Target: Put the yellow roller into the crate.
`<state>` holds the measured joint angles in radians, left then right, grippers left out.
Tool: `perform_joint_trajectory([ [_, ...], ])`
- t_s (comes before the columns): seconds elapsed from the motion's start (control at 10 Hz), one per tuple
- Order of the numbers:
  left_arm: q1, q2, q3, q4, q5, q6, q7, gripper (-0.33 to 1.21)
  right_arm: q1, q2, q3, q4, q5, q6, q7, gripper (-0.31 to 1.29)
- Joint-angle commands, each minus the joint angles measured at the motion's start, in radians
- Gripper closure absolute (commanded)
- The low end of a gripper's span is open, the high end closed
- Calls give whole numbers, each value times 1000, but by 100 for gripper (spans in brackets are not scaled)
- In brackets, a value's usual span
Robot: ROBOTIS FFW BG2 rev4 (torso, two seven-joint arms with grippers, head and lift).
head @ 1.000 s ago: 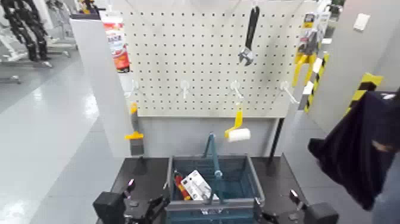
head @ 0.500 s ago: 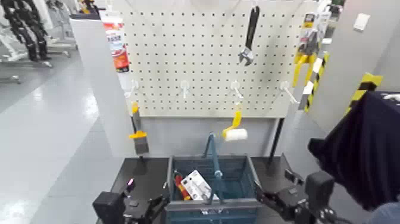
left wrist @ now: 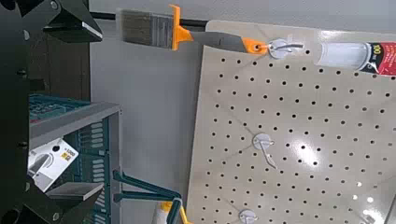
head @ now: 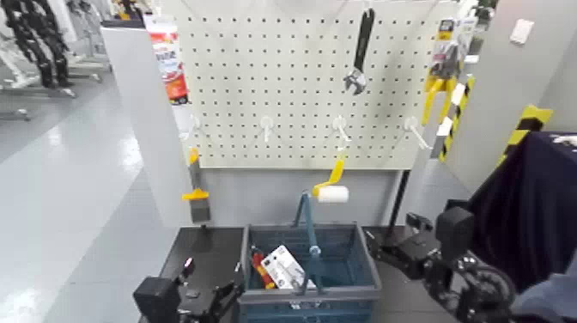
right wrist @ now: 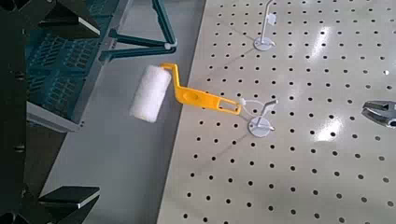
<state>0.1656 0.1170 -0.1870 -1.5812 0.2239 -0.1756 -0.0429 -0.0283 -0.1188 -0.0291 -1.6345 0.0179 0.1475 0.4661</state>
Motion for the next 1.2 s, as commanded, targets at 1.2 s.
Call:
perform_joint_trajectory([
  [1.2,-11,-3,-5,6,0,-1,0,17,-458,-36,121,571,-30,-218,132,12],
])
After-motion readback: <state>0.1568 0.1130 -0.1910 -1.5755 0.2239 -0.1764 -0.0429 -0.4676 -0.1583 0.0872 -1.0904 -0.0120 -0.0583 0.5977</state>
